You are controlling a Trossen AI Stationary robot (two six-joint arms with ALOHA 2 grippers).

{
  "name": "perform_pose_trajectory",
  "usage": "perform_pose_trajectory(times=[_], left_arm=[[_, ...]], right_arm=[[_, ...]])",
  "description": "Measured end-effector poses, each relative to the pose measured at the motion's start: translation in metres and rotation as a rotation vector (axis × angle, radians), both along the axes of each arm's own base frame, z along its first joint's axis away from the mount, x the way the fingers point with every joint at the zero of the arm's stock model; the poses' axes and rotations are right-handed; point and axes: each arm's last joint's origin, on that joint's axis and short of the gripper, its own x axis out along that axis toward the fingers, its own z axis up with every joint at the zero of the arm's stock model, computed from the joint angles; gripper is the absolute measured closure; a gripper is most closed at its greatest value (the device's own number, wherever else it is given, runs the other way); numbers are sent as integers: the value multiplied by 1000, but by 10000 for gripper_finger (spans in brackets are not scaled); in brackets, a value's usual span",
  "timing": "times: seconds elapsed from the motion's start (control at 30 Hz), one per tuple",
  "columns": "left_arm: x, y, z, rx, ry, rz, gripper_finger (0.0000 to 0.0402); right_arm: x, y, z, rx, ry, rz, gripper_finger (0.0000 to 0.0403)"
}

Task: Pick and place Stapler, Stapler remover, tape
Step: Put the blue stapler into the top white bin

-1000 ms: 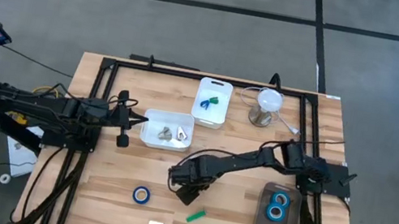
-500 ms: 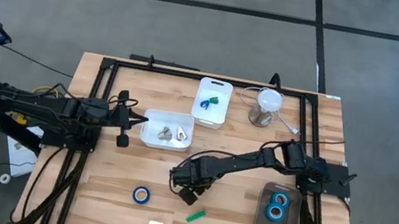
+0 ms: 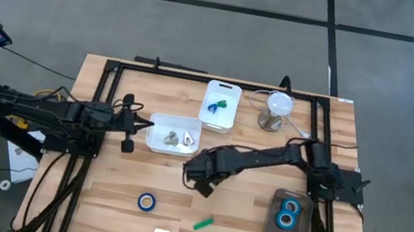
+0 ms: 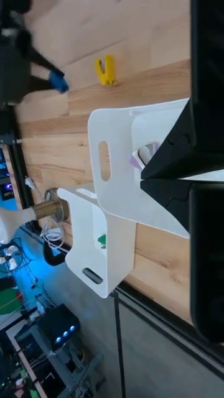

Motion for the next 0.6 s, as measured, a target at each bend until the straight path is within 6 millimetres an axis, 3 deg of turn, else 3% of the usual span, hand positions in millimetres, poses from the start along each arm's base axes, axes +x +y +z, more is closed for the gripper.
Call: perform_pose_trajectory(times=[0.33, 0.6], left_arm=[[5, 0, -6, -1, 53, -4, 400], [7, 0, -5, -1, 43, -4, 400]], right_arm=[[-1, -58, 44, -147, -111, 37, 334], [6, -126, 53, -194, -178, 45, 334]])
